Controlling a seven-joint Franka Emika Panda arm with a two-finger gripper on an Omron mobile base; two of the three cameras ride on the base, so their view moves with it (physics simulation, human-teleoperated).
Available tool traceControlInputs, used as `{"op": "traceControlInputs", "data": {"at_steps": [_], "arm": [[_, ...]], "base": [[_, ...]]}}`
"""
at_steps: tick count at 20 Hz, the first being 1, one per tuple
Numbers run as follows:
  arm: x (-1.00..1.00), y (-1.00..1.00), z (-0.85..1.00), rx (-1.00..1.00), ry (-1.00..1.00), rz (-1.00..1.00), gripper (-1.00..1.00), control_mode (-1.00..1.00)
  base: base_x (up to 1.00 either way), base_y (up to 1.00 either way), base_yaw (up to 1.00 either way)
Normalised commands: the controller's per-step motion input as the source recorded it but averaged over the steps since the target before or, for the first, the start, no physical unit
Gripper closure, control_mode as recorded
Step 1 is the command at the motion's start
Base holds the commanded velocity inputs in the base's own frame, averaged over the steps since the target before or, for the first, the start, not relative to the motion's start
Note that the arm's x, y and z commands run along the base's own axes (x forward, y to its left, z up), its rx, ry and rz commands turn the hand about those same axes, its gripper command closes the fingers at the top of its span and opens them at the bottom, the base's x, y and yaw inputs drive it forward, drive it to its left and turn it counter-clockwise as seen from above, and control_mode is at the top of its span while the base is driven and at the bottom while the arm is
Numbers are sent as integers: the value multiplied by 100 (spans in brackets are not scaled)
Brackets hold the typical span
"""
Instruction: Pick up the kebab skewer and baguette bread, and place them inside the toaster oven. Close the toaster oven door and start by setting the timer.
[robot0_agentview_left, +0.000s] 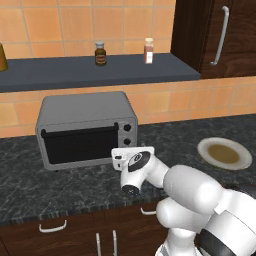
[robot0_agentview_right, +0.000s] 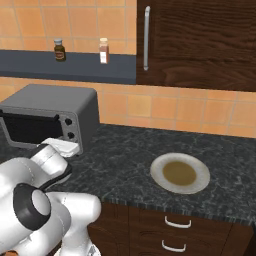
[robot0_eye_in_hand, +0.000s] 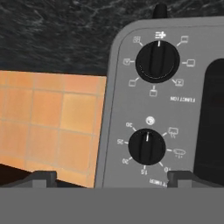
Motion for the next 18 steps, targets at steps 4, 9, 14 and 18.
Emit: {"op": "traceControlInputs", "data": {"at_steps": [4, 9, 14, 18], "arm": [[0, 19, 0, 0, 0, 0, -100, -100], [12, 7, 2, 0, 0, 0, -100, -100], [14, 0, 3, 0, 0, 0, -100, -100], [7, 0, 0, -1, 0, 0, -100, -100]], "base": [[0, 0, 0], [0, 0, 0], [0, 0, 0], [0, 0, 0]]}}
